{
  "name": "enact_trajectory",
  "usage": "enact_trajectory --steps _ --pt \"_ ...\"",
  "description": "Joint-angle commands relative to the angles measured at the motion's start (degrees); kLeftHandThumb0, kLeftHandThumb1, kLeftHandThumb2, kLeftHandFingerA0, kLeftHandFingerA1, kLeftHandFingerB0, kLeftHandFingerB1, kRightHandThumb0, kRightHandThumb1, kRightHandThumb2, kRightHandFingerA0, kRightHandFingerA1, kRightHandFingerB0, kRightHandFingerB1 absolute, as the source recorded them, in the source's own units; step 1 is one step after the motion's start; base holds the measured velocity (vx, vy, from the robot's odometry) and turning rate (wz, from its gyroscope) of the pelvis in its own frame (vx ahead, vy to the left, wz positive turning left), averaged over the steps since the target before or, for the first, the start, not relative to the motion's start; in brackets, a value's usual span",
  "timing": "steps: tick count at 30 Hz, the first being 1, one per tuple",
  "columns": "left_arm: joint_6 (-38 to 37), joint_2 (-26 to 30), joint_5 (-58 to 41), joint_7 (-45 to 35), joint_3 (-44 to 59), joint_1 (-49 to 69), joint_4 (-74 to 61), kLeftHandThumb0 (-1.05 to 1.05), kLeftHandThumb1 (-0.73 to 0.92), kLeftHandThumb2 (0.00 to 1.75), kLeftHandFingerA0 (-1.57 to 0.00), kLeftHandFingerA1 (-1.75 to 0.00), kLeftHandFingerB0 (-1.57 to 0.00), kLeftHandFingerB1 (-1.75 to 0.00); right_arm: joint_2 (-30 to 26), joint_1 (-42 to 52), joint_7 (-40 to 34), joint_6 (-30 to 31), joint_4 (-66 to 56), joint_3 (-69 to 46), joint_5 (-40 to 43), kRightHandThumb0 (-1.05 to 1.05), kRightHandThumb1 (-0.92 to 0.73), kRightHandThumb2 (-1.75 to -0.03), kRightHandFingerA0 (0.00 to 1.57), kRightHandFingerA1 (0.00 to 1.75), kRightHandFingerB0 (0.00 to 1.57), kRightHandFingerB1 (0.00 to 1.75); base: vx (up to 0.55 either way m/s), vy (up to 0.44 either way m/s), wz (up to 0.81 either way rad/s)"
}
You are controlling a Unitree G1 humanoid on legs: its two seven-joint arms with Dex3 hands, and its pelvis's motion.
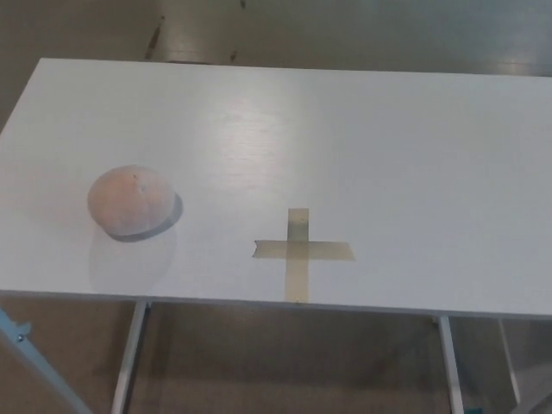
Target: Use the left hand to take the pink dumpling toy on a person's hand and put it on the desk.
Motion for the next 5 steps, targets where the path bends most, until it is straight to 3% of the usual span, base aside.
enact_trajectory --steps 1,5 --pt "1.41 0.33 0.27 0.41 -0.57 -0.45 0.72 -0.4 0.69 0.61 -0.69 -0.42 -0.53 -0.38 0.33 -0.19 -1.03 -0.63 0.06 -0.26 -0.19 -0.23 -0.72 -0.61 0.69 0.47 0.52 0.41 0.0 0.0 0.0" --pt "1.88 0.15 0.48 0.01 -1.07 -1.05 0.83 -0.41 0.7 0.62 -0.68 -0.42 -0.54 -0.38 0.15 -0.52 -0.9 -0.79 -0.02 -0.45 -0.04 -0.24 -0.72 -0.62 0.67 0.46 0.51 0.41 0.0 0.0 0.0"
